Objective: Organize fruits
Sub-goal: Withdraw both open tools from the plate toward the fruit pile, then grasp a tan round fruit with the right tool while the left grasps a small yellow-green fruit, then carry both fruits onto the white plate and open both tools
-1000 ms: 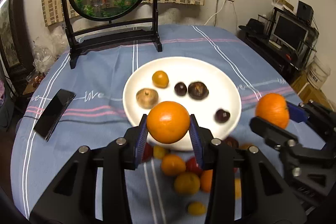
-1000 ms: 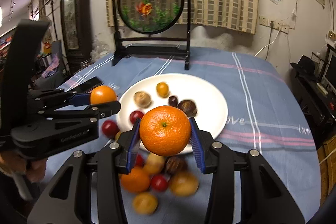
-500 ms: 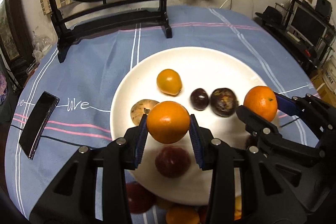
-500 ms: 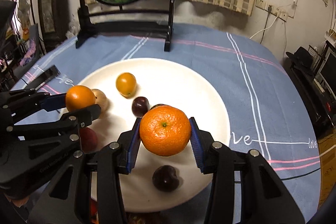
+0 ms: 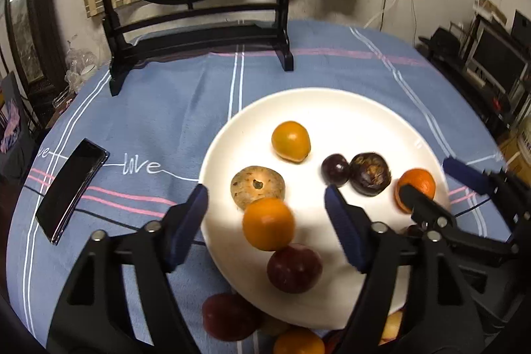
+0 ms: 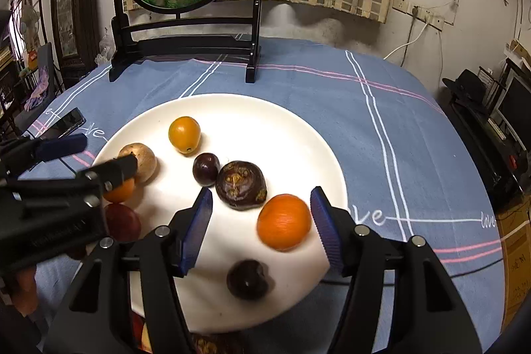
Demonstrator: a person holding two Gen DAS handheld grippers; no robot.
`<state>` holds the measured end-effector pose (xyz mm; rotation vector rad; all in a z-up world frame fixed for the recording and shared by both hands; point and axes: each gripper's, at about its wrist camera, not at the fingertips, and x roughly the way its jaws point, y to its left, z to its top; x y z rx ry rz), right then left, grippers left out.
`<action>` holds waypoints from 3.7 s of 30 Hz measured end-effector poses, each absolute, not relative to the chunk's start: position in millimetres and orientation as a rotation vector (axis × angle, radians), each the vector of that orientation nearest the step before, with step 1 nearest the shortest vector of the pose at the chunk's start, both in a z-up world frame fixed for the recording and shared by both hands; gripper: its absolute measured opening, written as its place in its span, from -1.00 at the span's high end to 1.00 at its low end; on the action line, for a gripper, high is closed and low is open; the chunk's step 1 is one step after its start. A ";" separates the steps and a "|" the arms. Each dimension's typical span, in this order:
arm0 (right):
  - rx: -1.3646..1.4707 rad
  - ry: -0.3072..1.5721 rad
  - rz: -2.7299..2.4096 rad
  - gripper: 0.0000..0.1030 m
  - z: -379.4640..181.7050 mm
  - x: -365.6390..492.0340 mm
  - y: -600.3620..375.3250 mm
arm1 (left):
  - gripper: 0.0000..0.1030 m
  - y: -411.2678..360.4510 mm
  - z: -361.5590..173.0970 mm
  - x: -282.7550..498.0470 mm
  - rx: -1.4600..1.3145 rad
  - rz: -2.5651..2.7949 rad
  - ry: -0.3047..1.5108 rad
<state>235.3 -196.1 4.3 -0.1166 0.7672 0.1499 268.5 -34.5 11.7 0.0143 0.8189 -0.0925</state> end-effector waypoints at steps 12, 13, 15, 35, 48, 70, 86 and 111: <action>-0.078 0.737 0.160 -0.23 24.3 170.6 -214.2 | -0.71 -18.5 34.2 209.1 -0.001 -0.108 0.789; -0.073 0.736 0.163 -0.23 23.5 162.5 -216.2 | -0.72 -17.1 33.4 202.6 -0.004 -0.112 0.789; -0.065 0.739 0.168 -0.23 18.7 147.1 -219.5 | -0.72 -15.1 30.0 186.1 0.003 -0.116 0.789; -0.037 0.832 0.238 -0.24 -20.9 53.4 -211.1 | -0.79 -12.7 -12.0 83.9 0.067 -0.161 0.819; -0.071 0.853 0.308 -0.24 -24.1 50.1 -189.5 | -0.79 1.0 -31.7 80.6 0.062 -0.162 0.868; -0.037 0.949 0.283 0.29 -41.1 65.8 -195.3 | -0.79 -21.1 -38.4 81.1 0.057 -0.239 0.907; 0.007 0.937 0.303 0.28 -43.0 58.5 -203.7 | 0.52 -48.6 -49.7 82.9 0.131 -0.289 0.925; -0.018 0.742 0.277 0.29 19.0 43.8 -210.4 | 0.52 -29.0 14.9 77.8 0.146 -0.294 0.785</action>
